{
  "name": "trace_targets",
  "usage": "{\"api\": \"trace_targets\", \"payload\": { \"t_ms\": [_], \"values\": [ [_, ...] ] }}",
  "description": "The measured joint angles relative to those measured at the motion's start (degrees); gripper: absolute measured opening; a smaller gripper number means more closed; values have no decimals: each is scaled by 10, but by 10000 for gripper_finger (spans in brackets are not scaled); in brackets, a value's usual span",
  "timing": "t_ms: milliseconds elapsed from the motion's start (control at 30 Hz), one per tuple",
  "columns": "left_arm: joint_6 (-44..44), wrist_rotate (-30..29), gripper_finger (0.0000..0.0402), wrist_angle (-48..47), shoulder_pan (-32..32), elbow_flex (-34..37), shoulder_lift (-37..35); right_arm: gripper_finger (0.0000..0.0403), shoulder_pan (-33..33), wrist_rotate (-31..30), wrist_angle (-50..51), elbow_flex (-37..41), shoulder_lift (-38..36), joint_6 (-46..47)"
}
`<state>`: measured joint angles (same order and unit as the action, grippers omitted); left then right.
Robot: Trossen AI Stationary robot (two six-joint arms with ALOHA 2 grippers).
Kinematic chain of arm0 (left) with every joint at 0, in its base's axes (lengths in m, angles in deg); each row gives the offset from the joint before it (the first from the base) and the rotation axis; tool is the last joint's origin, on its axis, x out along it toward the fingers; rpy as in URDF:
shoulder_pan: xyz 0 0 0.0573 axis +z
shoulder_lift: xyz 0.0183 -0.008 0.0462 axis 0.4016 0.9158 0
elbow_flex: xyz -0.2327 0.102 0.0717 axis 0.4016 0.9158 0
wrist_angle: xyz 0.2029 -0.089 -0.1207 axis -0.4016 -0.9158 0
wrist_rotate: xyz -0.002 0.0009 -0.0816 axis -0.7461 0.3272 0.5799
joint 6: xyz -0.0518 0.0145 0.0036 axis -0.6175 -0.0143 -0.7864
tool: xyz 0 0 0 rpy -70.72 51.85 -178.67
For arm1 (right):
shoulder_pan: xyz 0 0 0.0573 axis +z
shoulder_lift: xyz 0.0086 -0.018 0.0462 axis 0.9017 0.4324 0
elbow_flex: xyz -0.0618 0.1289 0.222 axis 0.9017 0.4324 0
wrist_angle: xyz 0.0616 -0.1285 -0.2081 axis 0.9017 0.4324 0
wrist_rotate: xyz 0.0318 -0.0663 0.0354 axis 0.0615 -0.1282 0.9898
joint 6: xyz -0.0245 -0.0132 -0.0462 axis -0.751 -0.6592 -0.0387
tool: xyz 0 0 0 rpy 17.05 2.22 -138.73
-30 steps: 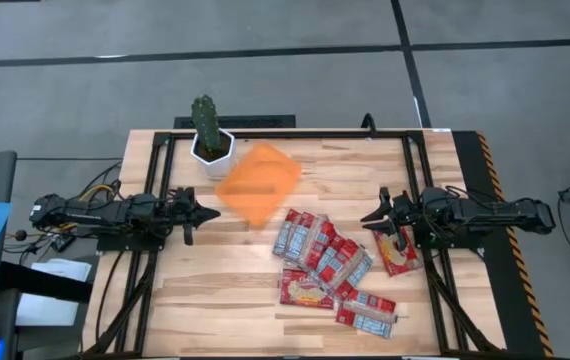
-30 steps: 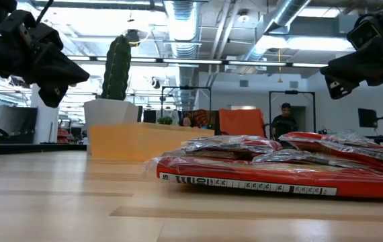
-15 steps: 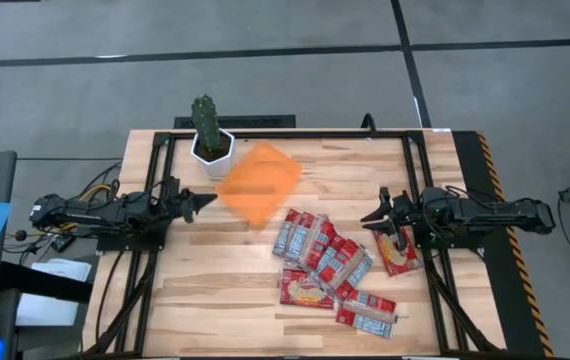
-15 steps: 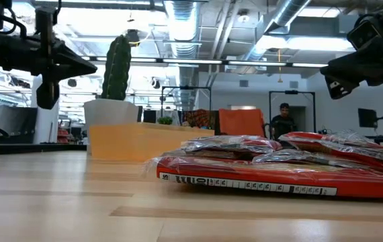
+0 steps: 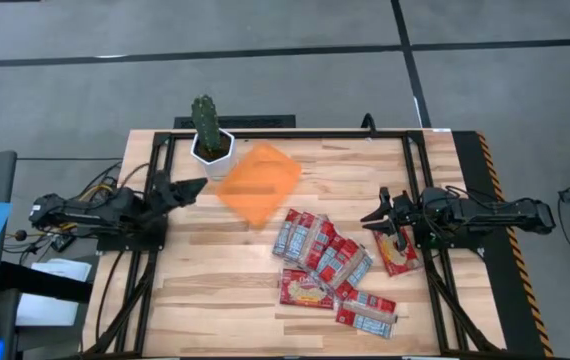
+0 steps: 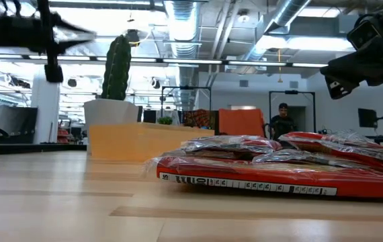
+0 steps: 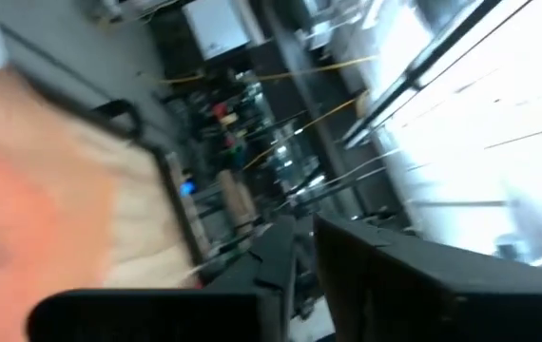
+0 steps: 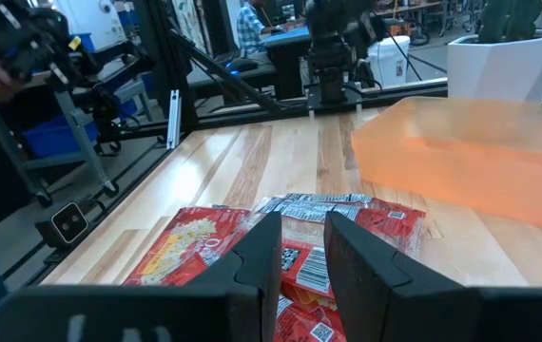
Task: Sort popcorn bags into baskets
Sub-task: Put the popcorn bag into the orange bin
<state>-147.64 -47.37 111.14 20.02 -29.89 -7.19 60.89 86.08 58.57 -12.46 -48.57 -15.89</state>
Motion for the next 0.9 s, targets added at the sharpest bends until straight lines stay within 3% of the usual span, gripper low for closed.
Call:
{"api": "trace_targets", "payload": {
  "t_ms": [100, 267, 467, 667, 833, 900],
  "values": [
    [39, 2, 81, 20, 0, -45, 26, 109, 0, 0, 0, 0, 0, 0],
    [139, 22, 148, 38, 0, -152, 125, 109, 0, 0, 0, 0, 0, 0],
    [161, 125, 206, 16, 0, -313, 296, 109, 1, 4, -21, 0, 0, 19],
    [169, 246, 224, -109, -6, -489, 465, 109, 1, 4, -30, 0, 0, 190],
    [148, 363, 220, -196, -27, -618, 589, 109, 1, 4, -32, 0, 0, 415],
    [148, 412, 218, -221, -37, -661, 632, 109, 1, 4, -31, 0, 0, 450]
  ]
}}
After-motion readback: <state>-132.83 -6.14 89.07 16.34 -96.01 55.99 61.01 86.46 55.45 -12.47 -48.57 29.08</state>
